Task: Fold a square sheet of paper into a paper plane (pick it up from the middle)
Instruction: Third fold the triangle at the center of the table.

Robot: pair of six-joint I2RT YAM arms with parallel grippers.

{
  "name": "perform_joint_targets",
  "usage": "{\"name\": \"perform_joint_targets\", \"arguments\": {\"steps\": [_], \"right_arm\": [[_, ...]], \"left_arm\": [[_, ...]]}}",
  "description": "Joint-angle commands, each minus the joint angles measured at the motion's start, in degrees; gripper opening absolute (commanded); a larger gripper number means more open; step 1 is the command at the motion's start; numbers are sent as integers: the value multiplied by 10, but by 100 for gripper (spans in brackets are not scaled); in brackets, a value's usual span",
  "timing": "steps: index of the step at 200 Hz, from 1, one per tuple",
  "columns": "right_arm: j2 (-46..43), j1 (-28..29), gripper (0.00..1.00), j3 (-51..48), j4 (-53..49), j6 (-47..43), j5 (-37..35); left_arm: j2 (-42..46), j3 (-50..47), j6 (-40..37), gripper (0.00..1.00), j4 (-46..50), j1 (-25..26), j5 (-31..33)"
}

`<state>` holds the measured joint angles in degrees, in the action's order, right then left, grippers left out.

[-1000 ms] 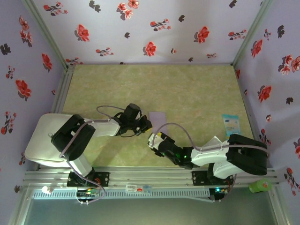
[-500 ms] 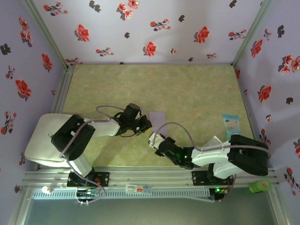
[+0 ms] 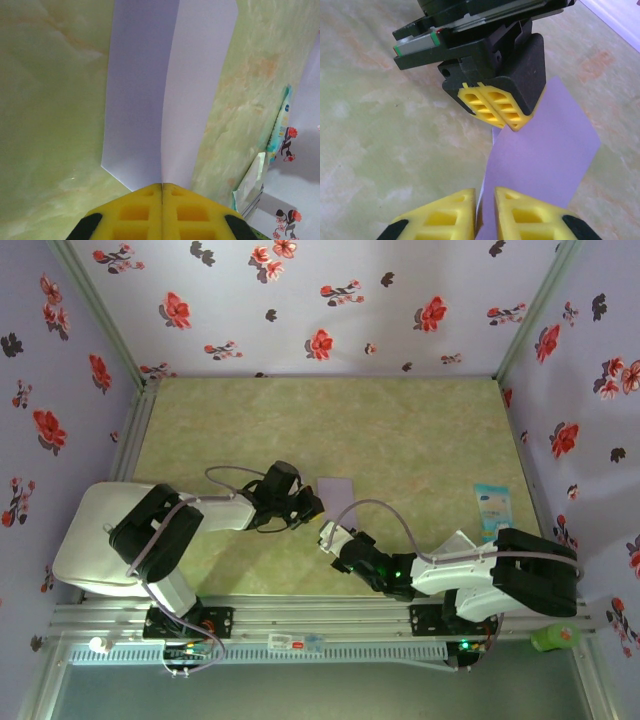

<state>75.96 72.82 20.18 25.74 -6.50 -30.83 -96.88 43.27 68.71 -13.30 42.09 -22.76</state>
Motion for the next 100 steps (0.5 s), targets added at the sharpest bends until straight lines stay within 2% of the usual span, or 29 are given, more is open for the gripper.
{"name": "perform_joint_targets", "arguments": {"steps": [1,78,100], "right_arm": [[0,4,20,-4,-9,16,-15],[11,4,16,1,-6,20,-10],[10,5,8,3,-8,23,-4]], "left_arm": [[14,-6,8,1,-12,-4,-6],[13,-12,13,1,-22,-4,-7],[13,-12,13,1,-23,-4,-6]]}}
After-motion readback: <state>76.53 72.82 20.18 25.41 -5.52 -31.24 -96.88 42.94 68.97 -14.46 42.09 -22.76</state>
